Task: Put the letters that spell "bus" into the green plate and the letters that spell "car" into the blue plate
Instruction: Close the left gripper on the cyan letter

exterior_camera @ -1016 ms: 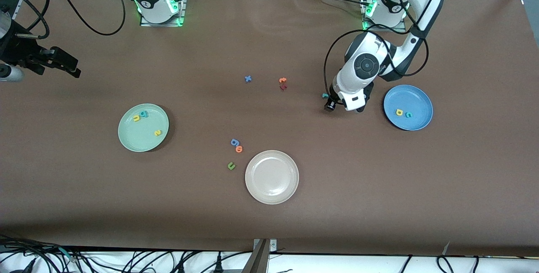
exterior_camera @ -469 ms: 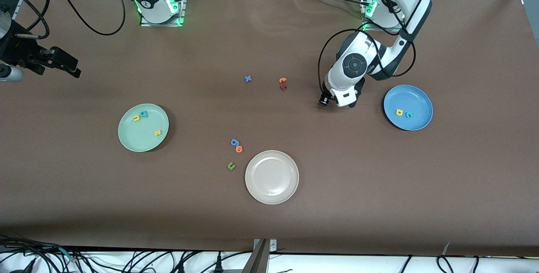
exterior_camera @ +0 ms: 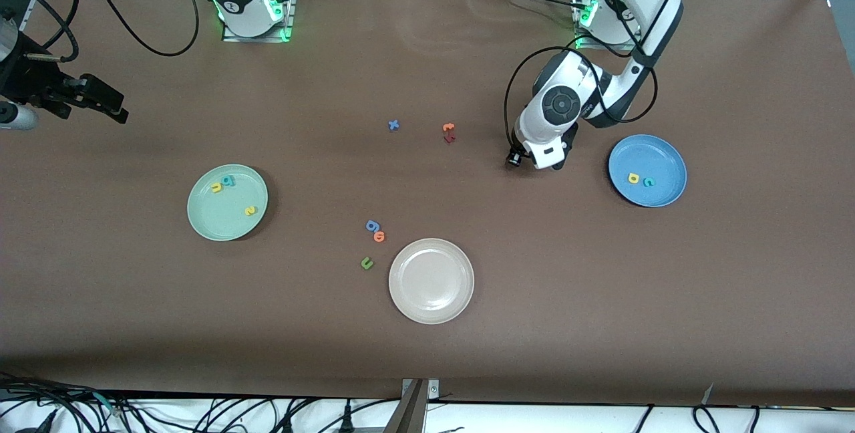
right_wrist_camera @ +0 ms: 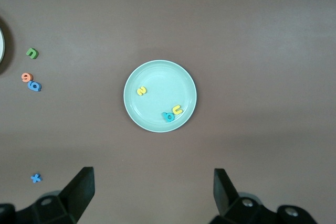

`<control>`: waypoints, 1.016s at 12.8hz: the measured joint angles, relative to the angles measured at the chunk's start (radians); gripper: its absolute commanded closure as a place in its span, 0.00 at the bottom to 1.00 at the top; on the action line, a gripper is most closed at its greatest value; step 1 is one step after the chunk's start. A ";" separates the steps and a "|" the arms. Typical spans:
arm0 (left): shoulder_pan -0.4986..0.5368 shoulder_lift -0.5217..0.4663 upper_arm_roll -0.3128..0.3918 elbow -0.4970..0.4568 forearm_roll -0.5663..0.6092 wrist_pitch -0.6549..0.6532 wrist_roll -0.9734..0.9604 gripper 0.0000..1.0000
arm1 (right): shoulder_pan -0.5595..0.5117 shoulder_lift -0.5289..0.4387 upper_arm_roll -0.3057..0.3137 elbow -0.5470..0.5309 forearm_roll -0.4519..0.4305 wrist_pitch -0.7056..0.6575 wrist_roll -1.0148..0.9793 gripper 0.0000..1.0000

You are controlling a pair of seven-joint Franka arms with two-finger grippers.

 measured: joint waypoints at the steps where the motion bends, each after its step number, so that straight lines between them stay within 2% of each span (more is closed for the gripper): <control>1: 0.000 0.005 0.000 -0.001 0.001 0.001 0.000 0.28 | 0.000 0.000 0.000 0.000 0.000 0.000 0.000 0.00; 2: 0.000 0.007 0.000 -0.001 0.001 0.004 0.000 0.29 | 0.000 0.000 0.000 0.000 0.000 0.000 0.000 0.00; 3: 0.000 0.007 0.000 -0.001 0.001 0.005 -0.001 0.36 | 0.000 0.000 0.000 0.000 0.000 0.000 0.000 0.00; 4: 0.000 0.007 0.000 -0.001 0.001 0.006 -0.001 0.48 | 0.000 0.000 0.000 0.000 0.000 0.000 0.000 0.00; 6: 0.000 0.007 0.000 0.000 0.002 0.015 -0.002 0.66 | 0.000 0.000 0.000 0.000 0.000 0.000 0.000 0.00; 9: -0.001 0.007 -0.002 0.002 0.037 0.018 -0.003 0.72 | 0.000 0.000 0.000 0.000 0.000 0.000 0.000 0.00; 13: -0.004 0.006 -0.002 0.004 0.064 0.019 -0.004 0.86 | 0.000 0.000 0.000 0.000 0.000 0.000 0.000 0.00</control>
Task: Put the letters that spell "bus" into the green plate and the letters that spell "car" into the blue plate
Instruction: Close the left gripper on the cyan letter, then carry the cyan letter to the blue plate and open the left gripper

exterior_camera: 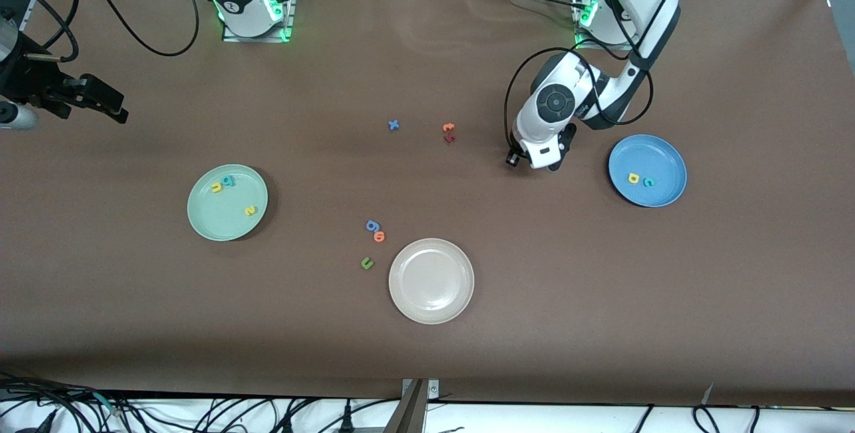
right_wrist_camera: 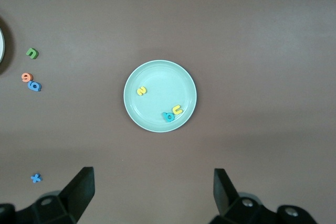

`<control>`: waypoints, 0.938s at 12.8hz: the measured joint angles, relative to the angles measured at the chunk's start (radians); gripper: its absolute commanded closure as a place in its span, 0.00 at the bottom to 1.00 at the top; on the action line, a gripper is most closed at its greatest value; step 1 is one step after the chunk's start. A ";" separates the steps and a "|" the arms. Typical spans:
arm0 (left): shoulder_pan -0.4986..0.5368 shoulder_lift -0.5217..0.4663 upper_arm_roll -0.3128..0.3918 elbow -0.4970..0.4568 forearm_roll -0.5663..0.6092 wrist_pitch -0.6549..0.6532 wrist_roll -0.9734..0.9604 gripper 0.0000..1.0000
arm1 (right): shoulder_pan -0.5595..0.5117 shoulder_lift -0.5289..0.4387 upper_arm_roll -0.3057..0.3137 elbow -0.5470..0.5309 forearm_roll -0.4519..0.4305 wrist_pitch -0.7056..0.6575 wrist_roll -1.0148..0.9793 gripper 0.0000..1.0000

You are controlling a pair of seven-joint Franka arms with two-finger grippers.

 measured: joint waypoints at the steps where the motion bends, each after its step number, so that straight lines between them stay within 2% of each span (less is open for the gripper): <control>1: 0.000 -0.001 0.000 0.000 0.002 -0.001 0.000 0.88 | 0.000 0.000 0.000 0.000 0.000 0.000 0.000 0.00; 2: 0.000 -0.001 0.000 0.000 0.007 -0.001 0.000 0.88 | 0.000 0.000 0.000 0.000 0.000 0.000 0.000 0.00; 4: 0.000 -0.001 -0.004 -0.001 0.039 -0.001 -0.001 0.98 | 0.000 0.000 0.000 0.000 0.000 0.000 0.000 0.00; 5: -0.001 -0.001 -0.006 -0.001 0.047 -0.002 -0.001 1.00 | 0.000 0.000 0.000 0.000 0.000 0.000 0.000 0.00; 10: 0.000 -0.002 -0.006 0.001 0.105 -0.010 0.007 1.00 | 0.000 0.000 0.000 0.000 0.000 0.000 0.000 0.00; 12: 0.006 -0.009 -0.002 0.009 0.123 -0.053 0.067 1.00 | 0.000 0.000 0.000 0.000 0.000 0.000 0.000 0.00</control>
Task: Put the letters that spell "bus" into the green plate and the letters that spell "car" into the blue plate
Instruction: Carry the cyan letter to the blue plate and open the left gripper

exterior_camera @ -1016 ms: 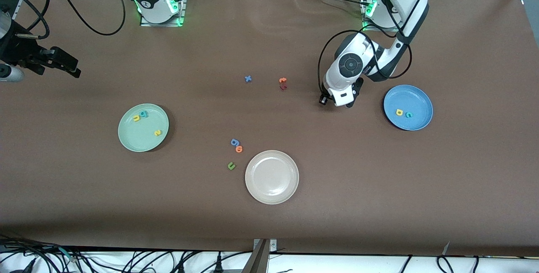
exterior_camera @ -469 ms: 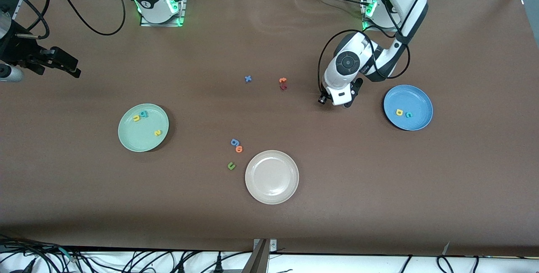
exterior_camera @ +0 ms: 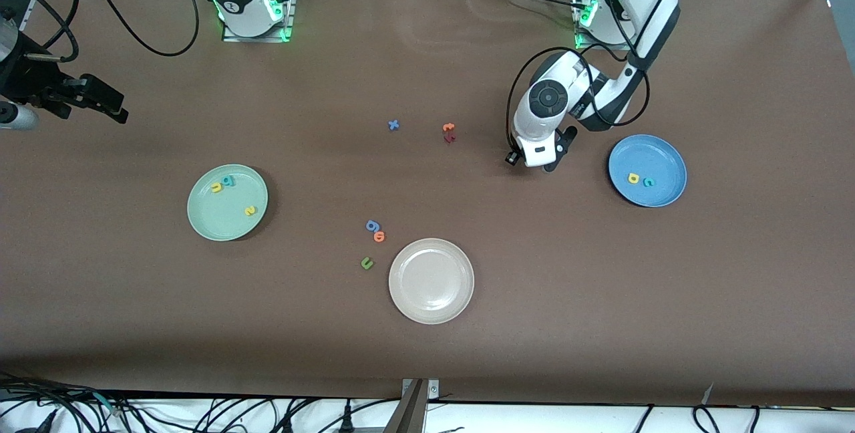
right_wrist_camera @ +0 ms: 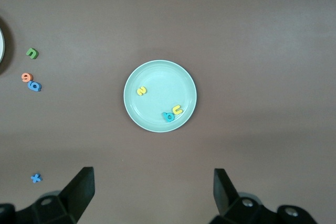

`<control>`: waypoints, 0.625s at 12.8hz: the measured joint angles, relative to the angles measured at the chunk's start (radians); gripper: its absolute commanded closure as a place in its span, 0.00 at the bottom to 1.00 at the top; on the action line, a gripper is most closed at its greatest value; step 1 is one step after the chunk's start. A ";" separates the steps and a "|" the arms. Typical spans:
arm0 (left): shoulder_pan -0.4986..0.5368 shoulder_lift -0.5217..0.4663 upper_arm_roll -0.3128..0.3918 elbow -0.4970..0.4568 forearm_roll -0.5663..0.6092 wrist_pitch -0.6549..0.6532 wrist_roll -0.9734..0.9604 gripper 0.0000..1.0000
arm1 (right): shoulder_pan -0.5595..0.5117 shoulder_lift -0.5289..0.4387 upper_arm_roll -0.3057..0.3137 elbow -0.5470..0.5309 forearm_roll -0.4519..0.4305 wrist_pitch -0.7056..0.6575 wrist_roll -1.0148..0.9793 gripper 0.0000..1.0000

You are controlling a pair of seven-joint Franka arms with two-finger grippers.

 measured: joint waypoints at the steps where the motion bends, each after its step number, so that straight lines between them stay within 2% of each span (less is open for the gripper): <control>1: 0.006 -0.011 0.002 0.005 0.000 -0.029 0.047 1.00 | 0.000 0.000 0.000 0.000 0.000 0.000 0.000 0.00; 8: 0.128 -0.132 0.019 0.012 0.002 -0.235 0.458 1.00 | 0.000 0.000 0.000 0.000 0.000 0.000 0.000 0.00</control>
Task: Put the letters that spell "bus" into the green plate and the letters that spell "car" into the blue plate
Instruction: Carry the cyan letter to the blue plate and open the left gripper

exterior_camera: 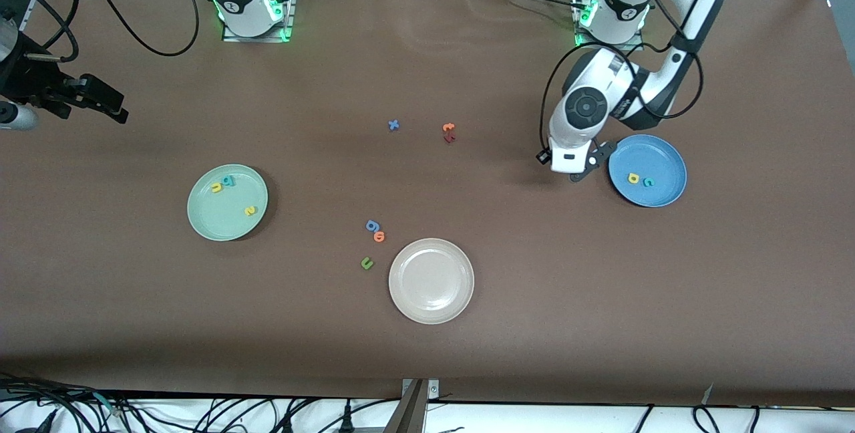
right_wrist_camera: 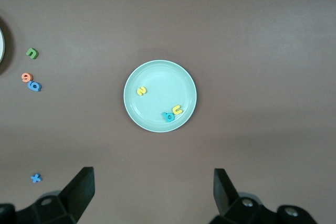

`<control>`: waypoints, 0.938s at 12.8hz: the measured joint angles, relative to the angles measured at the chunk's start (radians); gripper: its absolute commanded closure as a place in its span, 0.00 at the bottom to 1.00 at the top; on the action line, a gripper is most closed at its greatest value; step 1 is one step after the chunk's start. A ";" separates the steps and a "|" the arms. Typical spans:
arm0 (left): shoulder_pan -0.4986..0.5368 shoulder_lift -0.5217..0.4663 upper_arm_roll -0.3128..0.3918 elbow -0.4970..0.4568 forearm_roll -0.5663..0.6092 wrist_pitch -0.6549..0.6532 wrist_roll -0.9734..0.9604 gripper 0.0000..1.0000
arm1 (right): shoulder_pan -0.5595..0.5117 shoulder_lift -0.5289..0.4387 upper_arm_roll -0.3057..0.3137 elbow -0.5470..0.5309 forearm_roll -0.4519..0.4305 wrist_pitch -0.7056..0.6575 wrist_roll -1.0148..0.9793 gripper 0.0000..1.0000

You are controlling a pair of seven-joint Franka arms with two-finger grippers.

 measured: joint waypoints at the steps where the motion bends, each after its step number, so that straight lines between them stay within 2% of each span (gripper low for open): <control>1: 0.021 -0.013 0.009 0.000 0.000 -0.016 0.083 1.00 | 0.000 0.000 0.000 0.000 0.000 0.000 0.000 0.00; 5: 0.113 -0.054 0.060 0.000 0.001 -0.065 0.443 1.00 | 0.000 0.000 0.000 0.000 0.000 0.000 0.000 0.00; 8: 0.171 -0.071 0.110 -0.001 0.001 -0.069 0.766 0.94 | 0.000 0.000 0.000 0.000 0.000 0.000 0.001 0.00; 12: 0.214 -0.077 0.210 -0.007 0.002 -0.032 1.155 0.88 | 0.000 0.000 0.000 0.000 0.000 0.000 0.001 0.00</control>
